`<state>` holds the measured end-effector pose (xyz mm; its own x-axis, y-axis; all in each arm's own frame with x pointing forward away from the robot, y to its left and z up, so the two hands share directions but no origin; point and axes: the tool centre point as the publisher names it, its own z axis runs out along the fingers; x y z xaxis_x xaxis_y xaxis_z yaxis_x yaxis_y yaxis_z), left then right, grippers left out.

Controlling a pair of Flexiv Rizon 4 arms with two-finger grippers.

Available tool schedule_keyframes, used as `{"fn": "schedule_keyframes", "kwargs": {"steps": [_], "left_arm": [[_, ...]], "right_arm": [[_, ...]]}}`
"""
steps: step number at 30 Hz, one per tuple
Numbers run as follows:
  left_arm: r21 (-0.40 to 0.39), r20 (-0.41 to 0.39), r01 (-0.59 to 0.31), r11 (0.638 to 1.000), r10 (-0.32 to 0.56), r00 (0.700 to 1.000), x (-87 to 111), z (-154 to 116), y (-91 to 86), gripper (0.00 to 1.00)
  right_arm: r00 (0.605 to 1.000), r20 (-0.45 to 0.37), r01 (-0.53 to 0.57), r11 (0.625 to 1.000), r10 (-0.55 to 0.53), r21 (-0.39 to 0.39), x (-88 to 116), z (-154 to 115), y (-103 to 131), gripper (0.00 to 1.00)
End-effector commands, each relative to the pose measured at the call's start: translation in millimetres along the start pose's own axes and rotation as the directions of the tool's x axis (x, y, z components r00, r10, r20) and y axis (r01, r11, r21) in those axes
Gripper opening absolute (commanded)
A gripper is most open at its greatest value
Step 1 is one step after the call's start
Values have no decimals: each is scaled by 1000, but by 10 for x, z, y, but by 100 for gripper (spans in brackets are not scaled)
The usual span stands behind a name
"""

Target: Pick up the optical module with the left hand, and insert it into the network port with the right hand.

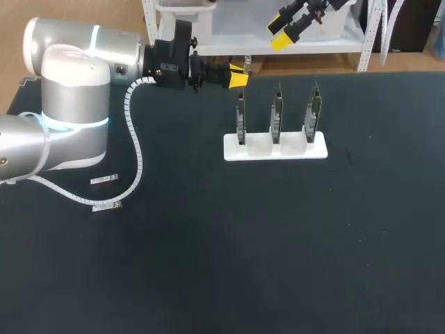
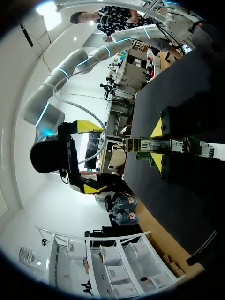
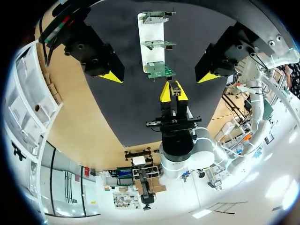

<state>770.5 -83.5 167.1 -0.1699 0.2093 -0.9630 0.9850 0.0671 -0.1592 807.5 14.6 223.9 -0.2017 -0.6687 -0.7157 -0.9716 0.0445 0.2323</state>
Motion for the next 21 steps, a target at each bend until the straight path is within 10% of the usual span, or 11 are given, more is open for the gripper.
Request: {"fn": "schedule_keyframes", "kwargs": {"steps": [1,21], "left_arm": [[-1,-2,0,1000,0,1000,-3,9,7,0],[-1,-2,0,1000,0,1000,-3,9,7,0]], "right_arm": [[1000,6,2,1000,-2,27,28,11,62,100],[999,20,34,999,-35,27,91,191,280,100]]}}
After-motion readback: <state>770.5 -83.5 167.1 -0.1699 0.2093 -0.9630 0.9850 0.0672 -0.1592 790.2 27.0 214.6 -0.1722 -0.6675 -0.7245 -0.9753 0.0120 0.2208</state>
